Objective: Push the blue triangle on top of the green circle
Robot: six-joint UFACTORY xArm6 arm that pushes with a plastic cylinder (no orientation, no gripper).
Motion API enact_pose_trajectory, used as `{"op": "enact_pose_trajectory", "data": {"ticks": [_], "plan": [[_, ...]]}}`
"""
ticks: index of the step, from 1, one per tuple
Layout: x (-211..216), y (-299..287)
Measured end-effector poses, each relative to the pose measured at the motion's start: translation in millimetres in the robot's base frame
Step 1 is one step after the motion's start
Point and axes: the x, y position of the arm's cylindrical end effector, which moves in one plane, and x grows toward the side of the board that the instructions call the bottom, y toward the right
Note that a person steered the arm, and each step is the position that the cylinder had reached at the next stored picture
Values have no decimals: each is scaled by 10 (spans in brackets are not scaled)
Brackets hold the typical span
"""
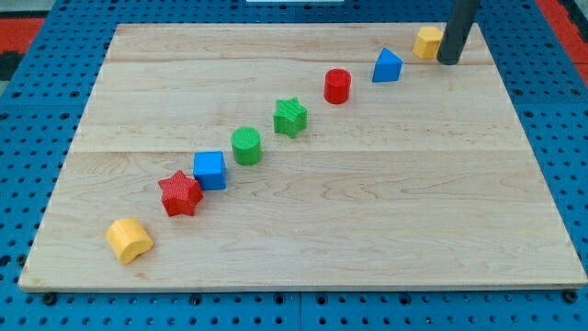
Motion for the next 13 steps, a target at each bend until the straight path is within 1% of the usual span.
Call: {"op": "enact_pose_trajectory", "data": {"ticks": [1,2,3,4,5,6,7,8,9,10,11,12,13], "plan": [[-103,31],[-148,-225],[306,-610],[303,-955],[176,-596],[-63,-779],[157,-1519],[486,-2113],[652,-2307],[287,-2514],[320,-2803],[350,-3271],[126,-3826]]}}
